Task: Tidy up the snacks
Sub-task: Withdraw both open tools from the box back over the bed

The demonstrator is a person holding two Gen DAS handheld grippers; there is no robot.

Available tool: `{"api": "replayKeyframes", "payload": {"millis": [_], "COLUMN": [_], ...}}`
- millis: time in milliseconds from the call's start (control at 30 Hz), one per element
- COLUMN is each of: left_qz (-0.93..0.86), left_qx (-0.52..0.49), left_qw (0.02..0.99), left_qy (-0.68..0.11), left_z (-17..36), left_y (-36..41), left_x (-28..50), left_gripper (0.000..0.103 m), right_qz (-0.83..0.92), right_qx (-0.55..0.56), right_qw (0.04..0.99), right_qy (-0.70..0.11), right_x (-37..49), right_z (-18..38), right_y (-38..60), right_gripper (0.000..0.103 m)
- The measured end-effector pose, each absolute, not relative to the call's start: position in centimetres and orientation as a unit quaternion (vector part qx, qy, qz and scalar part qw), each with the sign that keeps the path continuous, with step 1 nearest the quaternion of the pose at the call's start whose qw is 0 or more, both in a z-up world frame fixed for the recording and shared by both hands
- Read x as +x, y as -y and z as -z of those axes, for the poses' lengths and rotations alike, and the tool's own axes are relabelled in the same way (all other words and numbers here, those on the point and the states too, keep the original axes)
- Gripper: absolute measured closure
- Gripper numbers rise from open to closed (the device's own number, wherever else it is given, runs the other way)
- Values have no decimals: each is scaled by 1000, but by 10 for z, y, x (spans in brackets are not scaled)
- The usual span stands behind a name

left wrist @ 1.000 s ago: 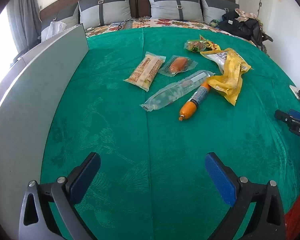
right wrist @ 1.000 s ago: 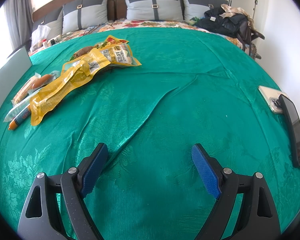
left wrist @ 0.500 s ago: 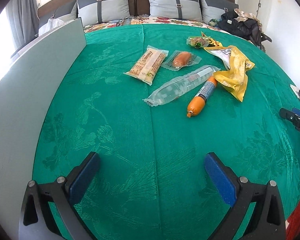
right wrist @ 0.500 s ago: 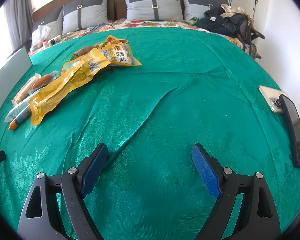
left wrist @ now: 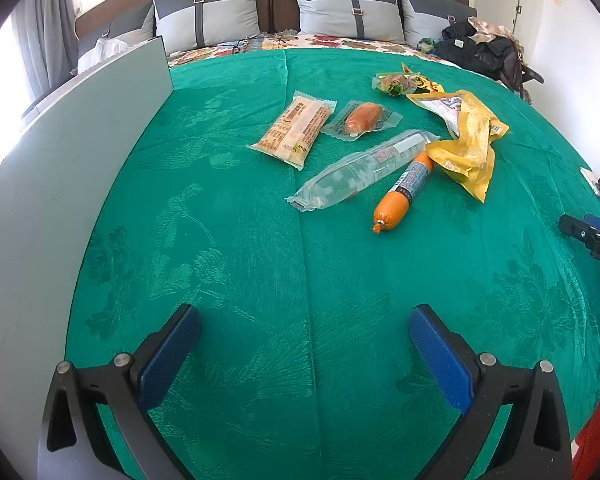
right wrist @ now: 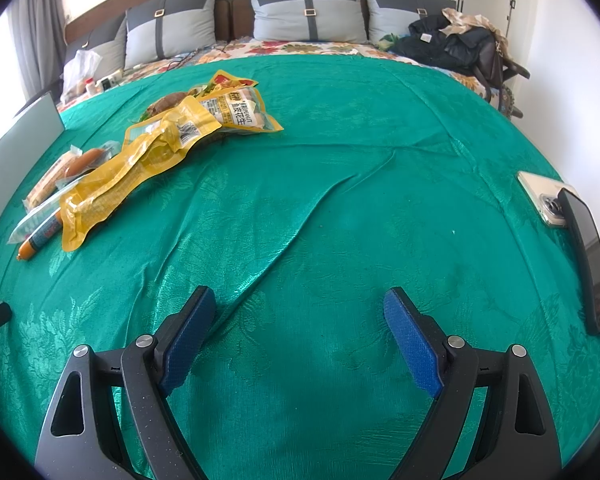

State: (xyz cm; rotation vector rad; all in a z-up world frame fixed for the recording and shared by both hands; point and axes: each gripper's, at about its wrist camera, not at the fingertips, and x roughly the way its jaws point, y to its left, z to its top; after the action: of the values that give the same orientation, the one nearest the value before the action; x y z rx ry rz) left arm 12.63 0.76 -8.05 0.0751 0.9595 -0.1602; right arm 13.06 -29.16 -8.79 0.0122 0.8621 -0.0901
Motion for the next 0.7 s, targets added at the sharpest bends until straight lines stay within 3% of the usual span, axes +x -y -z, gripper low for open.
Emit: {"api": "replayKeyframes", "payload": {"millis": [700], "left_qz": [74], "left_qx": [36], "left_qw": [885], "left_qy": [-459], "left_z": [80], "left_y": [-7], "left_x": [127], "left_gripper": [0], "right_qz": [43], "right_qx": [6], "right_qw": [908], "right_qy": [-418], "right_x": [131], "right_z": [89], "right_y": [291], "right_gripper": [13]}}
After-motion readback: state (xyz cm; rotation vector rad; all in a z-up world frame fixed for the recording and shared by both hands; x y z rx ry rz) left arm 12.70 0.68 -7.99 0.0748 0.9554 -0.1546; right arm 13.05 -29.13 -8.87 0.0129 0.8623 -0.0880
